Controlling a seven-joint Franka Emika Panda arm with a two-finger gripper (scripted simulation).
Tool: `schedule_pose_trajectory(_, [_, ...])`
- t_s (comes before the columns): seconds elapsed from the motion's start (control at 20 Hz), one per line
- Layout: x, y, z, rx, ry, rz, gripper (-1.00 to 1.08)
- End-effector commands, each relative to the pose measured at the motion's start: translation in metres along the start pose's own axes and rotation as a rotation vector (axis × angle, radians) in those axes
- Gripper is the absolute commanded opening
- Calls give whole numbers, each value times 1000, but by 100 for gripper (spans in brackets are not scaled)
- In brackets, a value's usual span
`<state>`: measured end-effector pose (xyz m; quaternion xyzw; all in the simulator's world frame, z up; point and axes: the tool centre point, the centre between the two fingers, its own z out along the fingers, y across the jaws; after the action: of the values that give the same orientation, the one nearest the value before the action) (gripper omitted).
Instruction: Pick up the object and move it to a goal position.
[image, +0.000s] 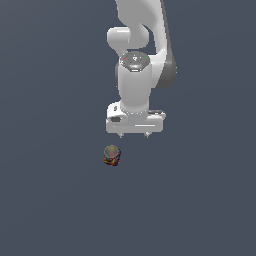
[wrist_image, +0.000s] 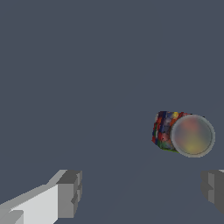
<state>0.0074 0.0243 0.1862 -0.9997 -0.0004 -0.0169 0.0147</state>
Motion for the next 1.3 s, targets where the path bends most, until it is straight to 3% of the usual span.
schedule_pose_trajectory(0.0, [0, 0, 0, 0, 0, 0, 100])
schedule_pose_trajectory(0.75, [7, 10, -13, -3, 29, -15, 100])
schedule_pose_trajectory(1.25, [12, 59, 34, -17, -3, 106, 100])
